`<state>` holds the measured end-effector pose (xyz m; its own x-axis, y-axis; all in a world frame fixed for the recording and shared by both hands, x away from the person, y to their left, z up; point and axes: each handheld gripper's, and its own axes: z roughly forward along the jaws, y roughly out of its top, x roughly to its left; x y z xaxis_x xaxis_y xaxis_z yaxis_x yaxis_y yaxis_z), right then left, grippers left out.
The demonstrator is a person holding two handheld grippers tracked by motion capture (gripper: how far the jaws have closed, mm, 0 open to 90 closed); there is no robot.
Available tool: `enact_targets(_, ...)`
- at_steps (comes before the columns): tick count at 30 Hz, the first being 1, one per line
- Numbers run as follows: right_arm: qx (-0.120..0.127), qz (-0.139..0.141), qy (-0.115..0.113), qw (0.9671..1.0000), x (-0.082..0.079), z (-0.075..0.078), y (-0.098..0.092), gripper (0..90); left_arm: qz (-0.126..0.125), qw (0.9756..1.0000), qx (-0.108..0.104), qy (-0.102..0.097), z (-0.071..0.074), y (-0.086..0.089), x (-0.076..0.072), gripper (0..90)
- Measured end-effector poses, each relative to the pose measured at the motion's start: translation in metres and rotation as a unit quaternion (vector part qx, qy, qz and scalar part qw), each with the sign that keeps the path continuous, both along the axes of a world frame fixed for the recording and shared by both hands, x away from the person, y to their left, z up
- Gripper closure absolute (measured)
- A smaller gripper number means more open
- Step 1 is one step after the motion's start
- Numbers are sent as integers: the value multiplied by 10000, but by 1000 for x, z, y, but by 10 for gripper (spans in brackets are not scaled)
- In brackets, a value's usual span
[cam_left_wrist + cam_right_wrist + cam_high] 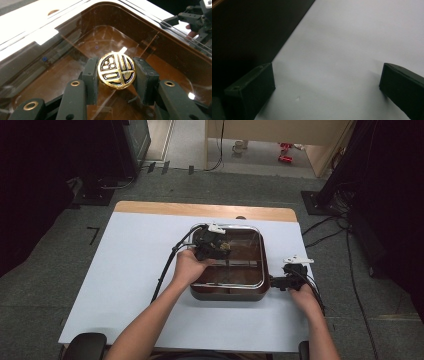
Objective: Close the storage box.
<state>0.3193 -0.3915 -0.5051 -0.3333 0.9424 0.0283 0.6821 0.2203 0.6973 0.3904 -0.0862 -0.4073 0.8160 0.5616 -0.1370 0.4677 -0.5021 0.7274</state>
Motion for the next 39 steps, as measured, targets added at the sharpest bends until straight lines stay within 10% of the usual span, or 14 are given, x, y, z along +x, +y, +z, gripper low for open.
enact_targets(9, -2, 3, -1, 10000, 0, 0, 0, 0, 108, 9992, 309, -218, -11, -23, -9, 595)
enact_targets(39, 0, -1, -6, 10000, 0, 0, 0, 0, 279, 9987, 423, -67, -10, -23, -12, 594)
